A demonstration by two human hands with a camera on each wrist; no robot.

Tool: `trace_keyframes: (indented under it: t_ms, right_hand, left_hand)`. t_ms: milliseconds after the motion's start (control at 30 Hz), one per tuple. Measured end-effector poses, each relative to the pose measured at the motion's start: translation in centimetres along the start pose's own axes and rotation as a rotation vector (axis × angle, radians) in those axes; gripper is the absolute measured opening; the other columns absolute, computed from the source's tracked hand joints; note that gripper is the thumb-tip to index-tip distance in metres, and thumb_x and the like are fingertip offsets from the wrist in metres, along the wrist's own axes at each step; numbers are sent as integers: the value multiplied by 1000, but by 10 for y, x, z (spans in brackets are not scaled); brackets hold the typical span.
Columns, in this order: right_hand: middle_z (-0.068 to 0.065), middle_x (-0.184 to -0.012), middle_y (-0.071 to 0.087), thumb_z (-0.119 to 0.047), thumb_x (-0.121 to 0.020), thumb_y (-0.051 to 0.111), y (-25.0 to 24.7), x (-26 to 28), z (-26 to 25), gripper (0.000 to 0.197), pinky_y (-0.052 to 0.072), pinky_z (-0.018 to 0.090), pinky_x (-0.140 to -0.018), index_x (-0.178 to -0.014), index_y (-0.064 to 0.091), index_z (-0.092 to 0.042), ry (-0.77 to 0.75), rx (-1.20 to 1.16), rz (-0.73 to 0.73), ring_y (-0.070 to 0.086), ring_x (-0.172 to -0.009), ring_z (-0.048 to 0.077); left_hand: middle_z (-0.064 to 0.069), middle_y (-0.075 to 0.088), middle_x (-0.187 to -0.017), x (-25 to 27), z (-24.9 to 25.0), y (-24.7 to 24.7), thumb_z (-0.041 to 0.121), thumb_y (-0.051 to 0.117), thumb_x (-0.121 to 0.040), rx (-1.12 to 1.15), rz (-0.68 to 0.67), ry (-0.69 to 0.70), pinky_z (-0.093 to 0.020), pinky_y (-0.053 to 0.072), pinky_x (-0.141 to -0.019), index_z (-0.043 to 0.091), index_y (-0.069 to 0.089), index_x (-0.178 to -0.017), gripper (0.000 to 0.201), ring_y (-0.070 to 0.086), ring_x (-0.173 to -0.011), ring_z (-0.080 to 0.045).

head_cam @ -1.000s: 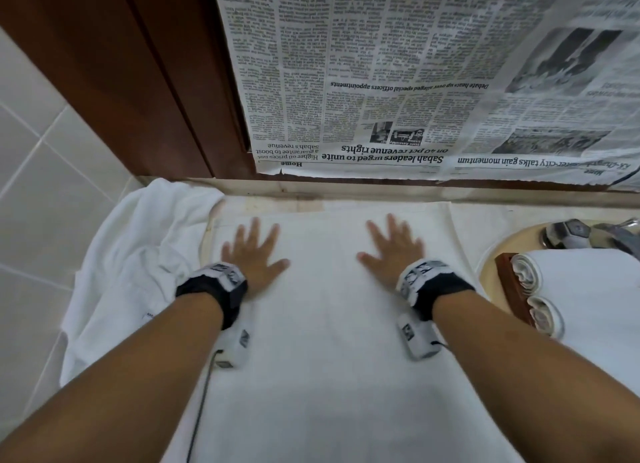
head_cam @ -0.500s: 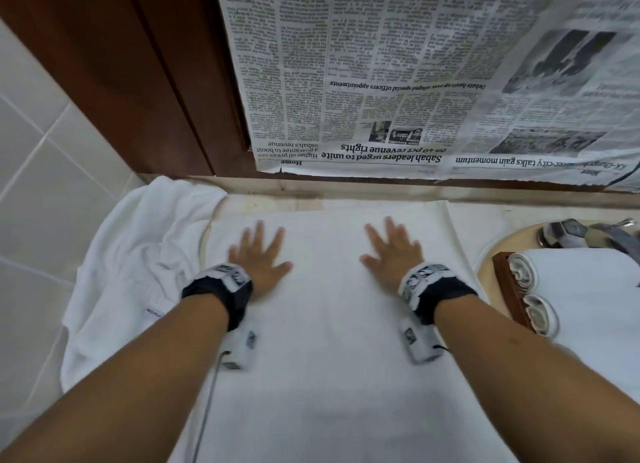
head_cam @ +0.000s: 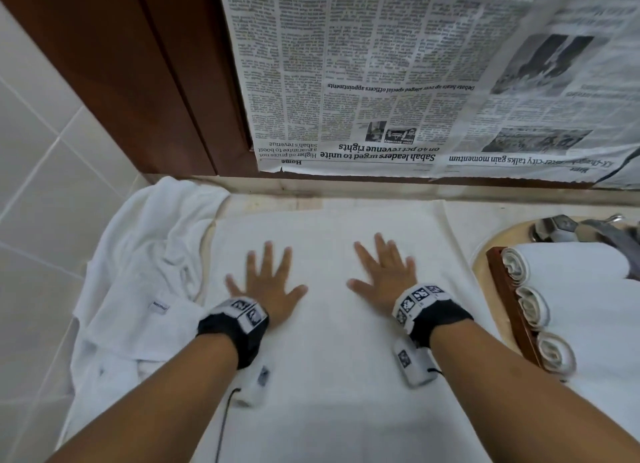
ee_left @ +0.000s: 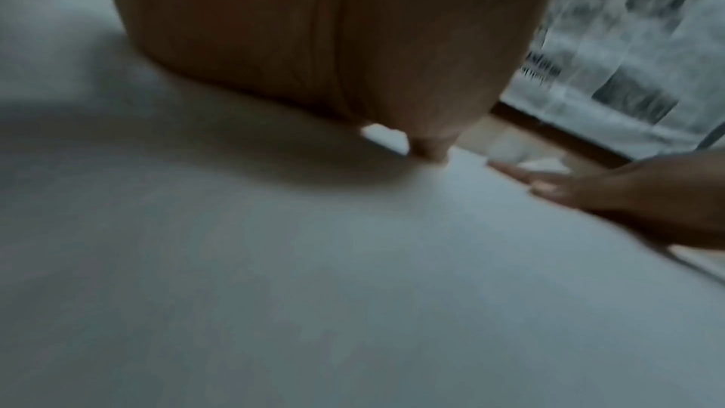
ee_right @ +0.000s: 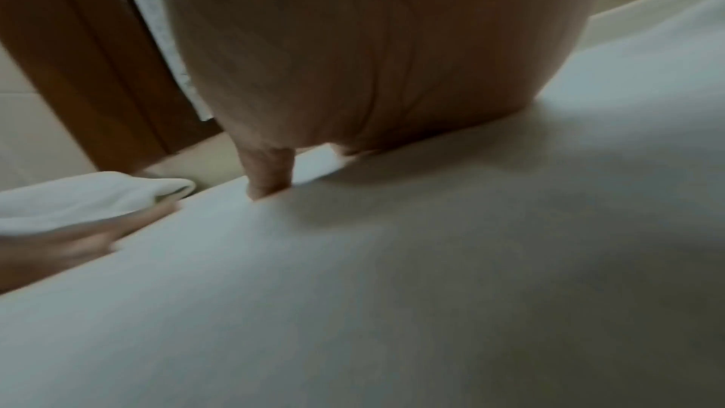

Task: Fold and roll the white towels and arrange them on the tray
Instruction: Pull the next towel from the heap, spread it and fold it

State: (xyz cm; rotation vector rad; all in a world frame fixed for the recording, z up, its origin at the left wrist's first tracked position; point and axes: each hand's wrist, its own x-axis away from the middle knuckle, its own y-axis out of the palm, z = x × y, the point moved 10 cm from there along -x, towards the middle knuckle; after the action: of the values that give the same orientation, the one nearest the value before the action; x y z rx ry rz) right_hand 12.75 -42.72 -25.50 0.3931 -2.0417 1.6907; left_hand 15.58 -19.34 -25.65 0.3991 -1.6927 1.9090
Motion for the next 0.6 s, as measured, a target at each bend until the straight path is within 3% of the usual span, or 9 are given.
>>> trace_keyframes:
  t_ms: [133,400,600]
  right_hand:
    - [-6,-156,-39,-83,-84,33,-2,9,33,91,-13,56,-118,-151,-17,-49,119,-48,21,-29,-148,23]
    - [-3,-154,-43,-86,-82,26,5,11,18,94,-15,58,-117,-151,-21,-45,171,-98,25,-34,-145,26]
    - [-6,-155,-42,-88,-80,30,7,11,19,96,-15,59,-116,-151,-19,-47,170,-123,15,-34,-146,24]
  left_hand:
    - [14,-51,-144,9,-34,5,88,23,-79,67,21,-75,-73,-6,-108,54,-31,-139,88,-37,-141,-25]
    - [11,-46,-150,-17,-35,-18,81,28,-85,92,6,-33,-75,0,-107,56,-22,-143,81,-35,-142,-30]
    - [11,-43,-151,-25,-37,-29,80,27,-87,71,-24,-16,-74,1,-108,58,-20,-144,77,-33,-143,-31]
